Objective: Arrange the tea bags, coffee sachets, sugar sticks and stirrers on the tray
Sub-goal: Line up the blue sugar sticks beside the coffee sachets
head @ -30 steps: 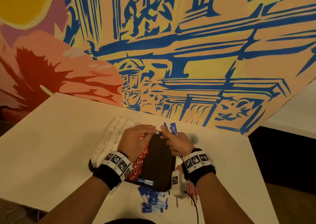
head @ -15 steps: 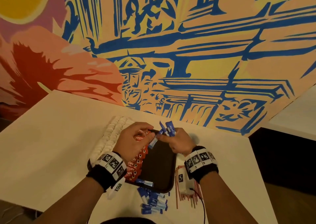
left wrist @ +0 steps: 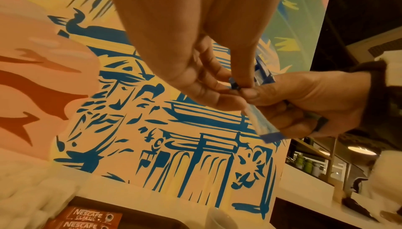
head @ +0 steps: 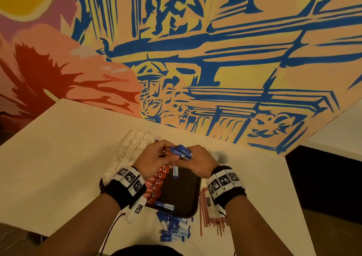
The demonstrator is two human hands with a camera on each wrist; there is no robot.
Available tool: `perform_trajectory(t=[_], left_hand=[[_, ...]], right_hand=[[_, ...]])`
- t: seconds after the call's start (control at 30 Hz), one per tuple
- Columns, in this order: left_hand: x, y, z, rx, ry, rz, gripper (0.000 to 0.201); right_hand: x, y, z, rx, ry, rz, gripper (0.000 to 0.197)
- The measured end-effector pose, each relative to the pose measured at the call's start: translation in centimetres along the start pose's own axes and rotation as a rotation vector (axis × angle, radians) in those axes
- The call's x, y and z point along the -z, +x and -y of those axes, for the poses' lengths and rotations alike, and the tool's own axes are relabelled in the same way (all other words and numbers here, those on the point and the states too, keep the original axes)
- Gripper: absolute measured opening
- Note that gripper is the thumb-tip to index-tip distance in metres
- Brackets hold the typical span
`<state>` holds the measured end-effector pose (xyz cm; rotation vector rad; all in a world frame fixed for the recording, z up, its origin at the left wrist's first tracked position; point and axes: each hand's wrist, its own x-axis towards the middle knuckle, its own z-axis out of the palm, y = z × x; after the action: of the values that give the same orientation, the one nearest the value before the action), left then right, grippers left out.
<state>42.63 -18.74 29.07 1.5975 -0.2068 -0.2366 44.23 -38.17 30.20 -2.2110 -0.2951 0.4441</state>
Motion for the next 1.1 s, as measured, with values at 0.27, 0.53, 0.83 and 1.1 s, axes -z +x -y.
perform_trajectory(t=[0.27, 0.53, 0.83, 1.1], left_hand=[[1.3, 0.7, 0.2, 0.027, -0.021, -0.23, 0.01], [0.5, 0.8, 0.4, 0.148, -0.089, -0.191, 0.021], [0.8, 0.1, -0.3, 0.209, -0.3, -0.144, 0.017], [0.7, -0.1, -0.8, 0.172, -0.206, -0.154, 0.015]], right_hand=[[0.7, -1.0, 0.1, -0.016, 0.022, -0.077, 0.046], [0.4, -0.9, 0.2, 0.012, 0.043, -0.167, 0.04], [0.7, -0.9, 0.1, -0.002, -0.029, -0.116, 0.033], [0.7, -1.1, 0.4, 0.041, 0.019, -0.115, 0.034]])
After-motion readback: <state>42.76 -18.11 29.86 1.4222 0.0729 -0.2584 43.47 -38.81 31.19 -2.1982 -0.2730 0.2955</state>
